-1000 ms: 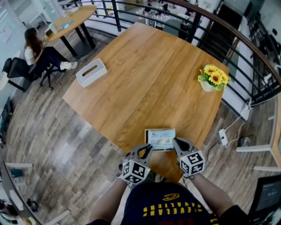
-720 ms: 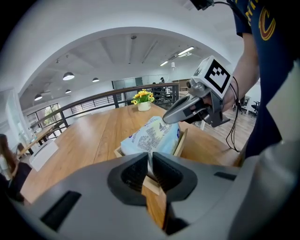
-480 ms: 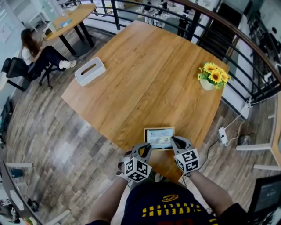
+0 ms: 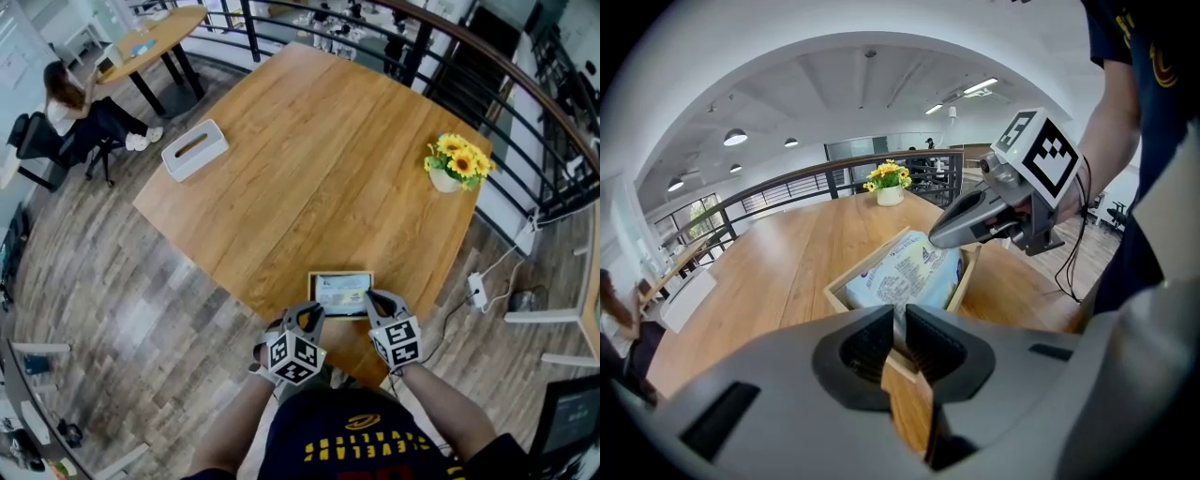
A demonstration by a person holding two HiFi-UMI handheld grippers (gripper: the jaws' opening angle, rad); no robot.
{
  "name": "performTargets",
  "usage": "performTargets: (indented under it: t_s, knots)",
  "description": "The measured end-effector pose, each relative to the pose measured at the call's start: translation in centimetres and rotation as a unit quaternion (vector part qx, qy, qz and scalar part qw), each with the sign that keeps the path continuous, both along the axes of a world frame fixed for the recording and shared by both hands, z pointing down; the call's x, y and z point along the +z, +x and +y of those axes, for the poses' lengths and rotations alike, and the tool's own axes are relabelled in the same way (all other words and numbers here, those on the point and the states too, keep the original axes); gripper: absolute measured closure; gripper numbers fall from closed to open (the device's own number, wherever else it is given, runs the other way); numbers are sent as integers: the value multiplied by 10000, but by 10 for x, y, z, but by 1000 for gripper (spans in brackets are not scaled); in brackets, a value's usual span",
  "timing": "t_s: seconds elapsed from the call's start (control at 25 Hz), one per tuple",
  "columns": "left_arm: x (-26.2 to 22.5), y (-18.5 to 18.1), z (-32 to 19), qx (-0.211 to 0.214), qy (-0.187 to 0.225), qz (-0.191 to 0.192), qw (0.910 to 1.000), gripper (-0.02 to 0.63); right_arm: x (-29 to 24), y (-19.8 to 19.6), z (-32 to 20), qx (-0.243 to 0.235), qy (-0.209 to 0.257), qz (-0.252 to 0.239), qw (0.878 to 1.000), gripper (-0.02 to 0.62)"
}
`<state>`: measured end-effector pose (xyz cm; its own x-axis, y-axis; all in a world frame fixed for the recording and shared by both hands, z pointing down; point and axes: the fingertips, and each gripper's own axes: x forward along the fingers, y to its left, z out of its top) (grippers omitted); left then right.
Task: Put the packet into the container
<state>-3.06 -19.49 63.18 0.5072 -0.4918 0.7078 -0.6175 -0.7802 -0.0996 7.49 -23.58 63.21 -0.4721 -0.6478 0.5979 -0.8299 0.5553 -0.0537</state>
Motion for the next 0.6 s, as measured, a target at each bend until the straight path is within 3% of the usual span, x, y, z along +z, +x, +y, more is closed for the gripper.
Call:
performTargets:
  t_s: [0.32,0.6]
  knots:
    - [-7,-1,7,-175,-80,406,9990,557,1,-2,2,-13,-62,123,9999,583]
    - [-32,-10,1,-878,-365,1273,9873,557,4,-3,2,-35,-94,238,9997,581]
